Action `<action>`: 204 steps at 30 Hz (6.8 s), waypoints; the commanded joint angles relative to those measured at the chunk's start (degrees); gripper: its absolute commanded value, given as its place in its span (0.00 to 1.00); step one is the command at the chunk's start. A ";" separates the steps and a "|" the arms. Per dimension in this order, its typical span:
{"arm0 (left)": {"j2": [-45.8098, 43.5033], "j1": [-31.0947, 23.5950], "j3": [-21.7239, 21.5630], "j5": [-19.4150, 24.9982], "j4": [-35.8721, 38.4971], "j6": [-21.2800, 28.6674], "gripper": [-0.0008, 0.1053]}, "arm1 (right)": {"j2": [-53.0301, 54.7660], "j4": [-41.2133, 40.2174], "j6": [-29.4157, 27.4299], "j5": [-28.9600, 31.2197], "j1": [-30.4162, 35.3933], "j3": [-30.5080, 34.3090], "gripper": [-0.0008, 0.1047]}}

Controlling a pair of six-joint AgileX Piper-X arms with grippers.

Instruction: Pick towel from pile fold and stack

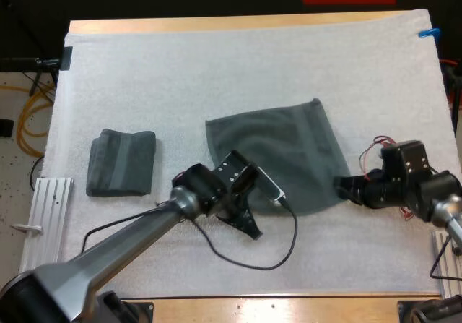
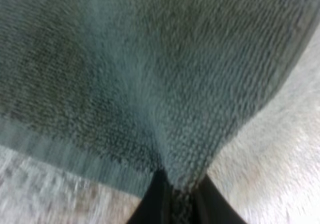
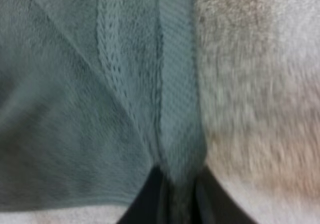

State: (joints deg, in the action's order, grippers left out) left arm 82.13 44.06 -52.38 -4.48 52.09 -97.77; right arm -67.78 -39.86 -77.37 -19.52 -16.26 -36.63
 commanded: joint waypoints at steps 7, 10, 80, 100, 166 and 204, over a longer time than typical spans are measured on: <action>-6.75 0.23 -0.14 -3.43 7.98 0.37 0.01 | 11.95 -7.83 6.58 10.23 -7.22 -0.09 0.01; -7.95 0.23 -0.14 -5.30 7.71 0.37 0.01 | 14.57 -9.12 8.58 10.98 -9.01 -0.09 0.01; 0.42 -21.30 -2.29 0.01 -24.71 6.60 0.40 | -10.07 49.93 6.94 13.56 -3.26 -0.42 0.54; -40.42 -21.30 -3.83 -3.45 -12.60 -9.61 0.40 | 12.80 6.51 -13.02 27.06 -3.26 -12.14 0.54; -36.26 -21.30 0.36 -16.91 1.54 -16.42 0.57 | -41.57 4.40 -21.06 -10.30 4.49 -28.26 0.54; -36.26 -21.30 0.36 -18.52 1.65 -16.42 0.57 | -28.18 -5.04 -3.06 -3.52 1.09 -30.08 0.01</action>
State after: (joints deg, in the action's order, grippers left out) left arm 46.07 22.69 -52.10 -22.53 54.71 -113.55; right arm -96.07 -45.72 -81.53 -12.63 -14.86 -66.41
